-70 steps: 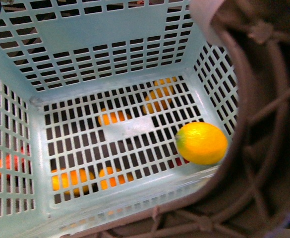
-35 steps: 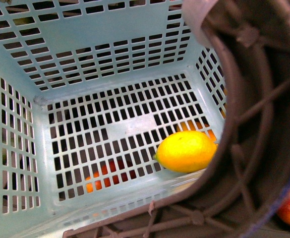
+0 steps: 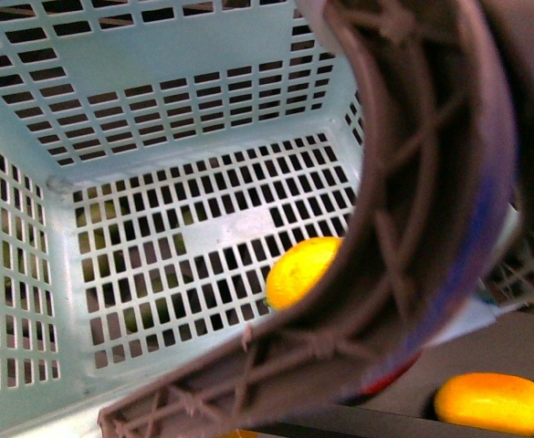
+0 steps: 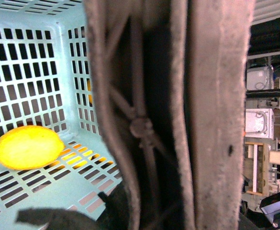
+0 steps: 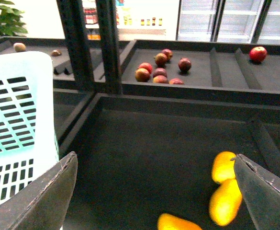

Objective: Pick lemon and mango into basket

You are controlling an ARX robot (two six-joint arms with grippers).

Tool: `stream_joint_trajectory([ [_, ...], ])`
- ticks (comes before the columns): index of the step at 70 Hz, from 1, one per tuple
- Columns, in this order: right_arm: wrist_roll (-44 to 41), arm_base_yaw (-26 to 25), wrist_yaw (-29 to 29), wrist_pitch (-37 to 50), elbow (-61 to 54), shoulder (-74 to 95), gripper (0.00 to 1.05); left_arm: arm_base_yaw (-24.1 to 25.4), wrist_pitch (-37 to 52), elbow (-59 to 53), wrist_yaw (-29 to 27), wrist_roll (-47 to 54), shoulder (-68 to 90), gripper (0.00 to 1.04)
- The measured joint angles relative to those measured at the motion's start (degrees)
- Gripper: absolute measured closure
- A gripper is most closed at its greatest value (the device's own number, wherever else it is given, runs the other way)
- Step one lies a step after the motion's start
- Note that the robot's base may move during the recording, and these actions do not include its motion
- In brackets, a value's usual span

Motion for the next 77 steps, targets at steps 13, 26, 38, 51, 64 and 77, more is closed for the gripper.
stream_joint_trajectory([
  [13, 5.3, -0.6, 15.2, -16.5, 5.6, 2.4, 0.09, -0.1, 0.0, 0.0, -0.3, 0.7, -0.1, 0.91],
  [26, -2.7, -18.6, 3.9, -5.4, 9.0, 25.8, 0.09, -0.5, 0.0, 0.0, 1.0, 0.2, -0.1, 0.91],
  [38, -22.0, -29.5, -11.4, 2.5, 17.6, 51.4, 0.09, -0.6, 0.0, 0.0, 1.0, 0.2, -0.1, 0.91],
  [51, -39.1, -31.1, -13.7, 1.2, 24.1, 69.7, 0.09, -0.6, 0.0, 0.0, 0.3, 0.3, -0.1, 0.91],
  [64, -48.2, -27.1, -14.6, -0.8, 30.6, 83.9, 0.09, -0.6, 0.0, 0.0, 0.9, 0.3, -0.1, 0.91],
  [77, -50.9, -22.9, -13.4, -3.2, 38.1, 90.6, 0.09, -0.6, 0.0, 0.0, 0.8, 0.3, -0.1, 0.91],
])
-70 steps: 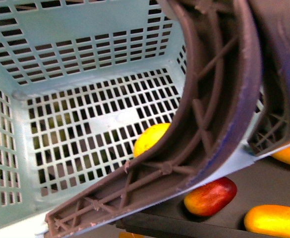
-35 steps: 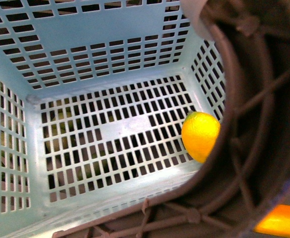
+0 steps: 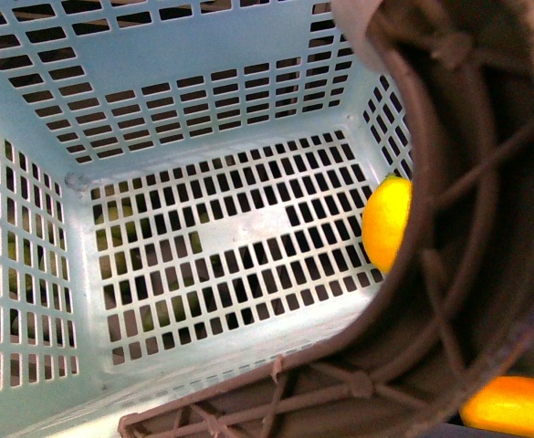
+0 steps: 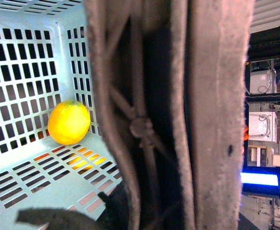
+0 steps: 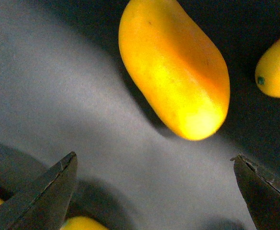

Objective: Pick lemon and mango into basket

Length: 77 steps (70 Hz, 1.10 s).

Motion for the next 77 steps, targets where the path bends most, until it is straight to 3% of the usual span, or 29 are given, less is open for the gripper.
stream_joint_trajectory([
  [38, 0.3, 3.8, 2.7, -7.0, 17.3, 9.2, 0.09, 0.0, 0.0, 0.0, -0.1, 0.0, 0.0, 0.91],
  [69, 4.5, 6.0, 3.6, -7.8, 21.7, 14.8, 0.09, 0.0, 0.0, 0.0, -0.1, 0.0, 0.0, 0.91],
  [75, 5.4, 6.2, 3.6, -7.1, 21.4, 15.4, 0.16, 0.0, 0.0, 0.0, -0.1, 0.0, 0.0, 0.91],
  [77, 6.2, 6.2, 3.3, -6.8, 20.9, 15.4, 0.23, 0.0, 0.0, 0.0, -0.1, 0.0, 0.0, 0.91],
])
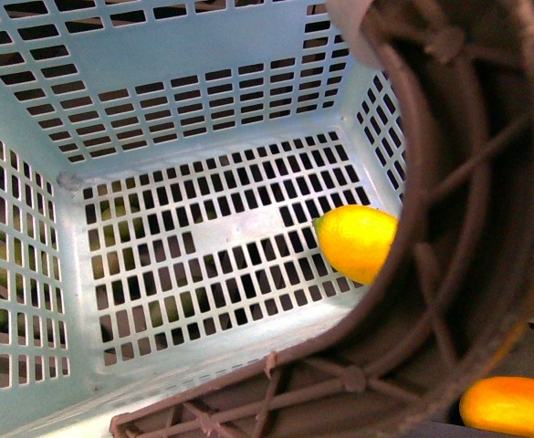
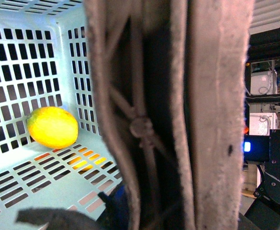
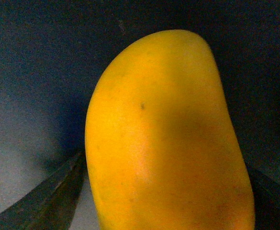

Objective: Pick lemon and mango into basket

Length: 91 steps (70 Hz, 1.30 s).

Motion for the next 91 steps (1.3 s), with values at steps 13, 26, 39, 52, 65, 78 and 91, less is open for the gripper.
stream_joint_trajectory([
  [13, 2.7, -1.2, -2.1, 3.6, -3.3, -0.5, 0.4, 0.0, 0.0, 0.0, 0.1, 0.0, 0.0, 0.91],
  [26, 5.8, -3.7, -8.0, 8.9, -11.2, -4.9, 0.42, 0.0, 0.0, 0.0, 0.0, 0.0, 0.0, 0.91],
  [39, 9.4, -8.0, -14.9, 14.1, -21.0, -15.9, 0.42, 0.0, 0.0, 0.0, 0.1, 0.0, 0.0, 0.91],
  [52, 14.9, -13.5, -23.1, 15.6, -32.9, -34.1, 0.42, 0.0, 0.0, 0.0, 0.0, 0.0, 0.0, 0.91],
  [65, 25.3, -15.7, -24.7, 13.8, -42.8, -56.9, 0.42, 0.0, 0.0, 0.0, 0.1, 0.0, 0.0, 0.91],
  [78, 36.4, -11.1, -22.7, 5.5, -47.9, -81.9, 0.42, 0.0, 0.0, 0.0, 0.0, 0.0, 0.0, 0.91],
  [91, 49.6, 1.0, -12.3, 2.5, -46.6, -100.3, 0.42, 0.0, 0.0, 0.0, 0.0, 0.0, 0.0, 0.91],
])
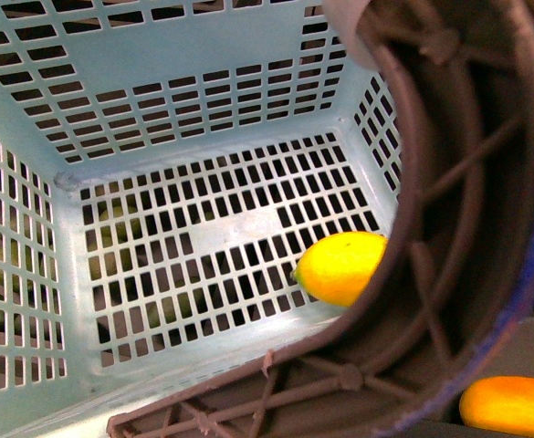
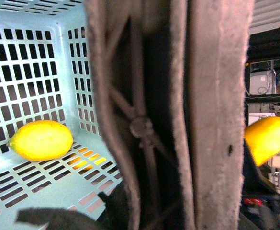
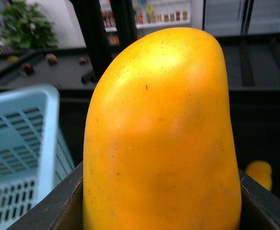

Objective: Pick lemon and mango into basket

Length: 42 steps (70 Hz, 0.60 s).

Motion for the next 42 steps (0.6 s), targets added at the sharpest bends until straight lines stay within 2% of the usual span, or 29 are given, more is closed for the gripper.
stream_joint_trajectory([
  [9, 2.7, 10.3, 8.2, 0.2, 3.2, 0.2, 0.42, 0.0, 0.0, 0.0, 0.0, 0.0, 0.0, 0.91],
  [19, 3.0, 18.8, 14.3, 1.9, 6.0, 5.4, 0.42, 0.0, 0.0, 0.0, 0.0, 0.0, 0.0, 0.91],
  [24, 3.0, 25.0, 18.4, 3.3, 8.5, 10.2, 0.42, 0.0, 0.0, 0.0, 0.0, 0.0, 0.0, 0.91],
  [42, 1.9, 36.9, 26.9, 4.8, 12.4, 19.6, 0.42, 0.0, 0.0, 0.0, 0.0, 0.0, 0.0, 0.91],
])
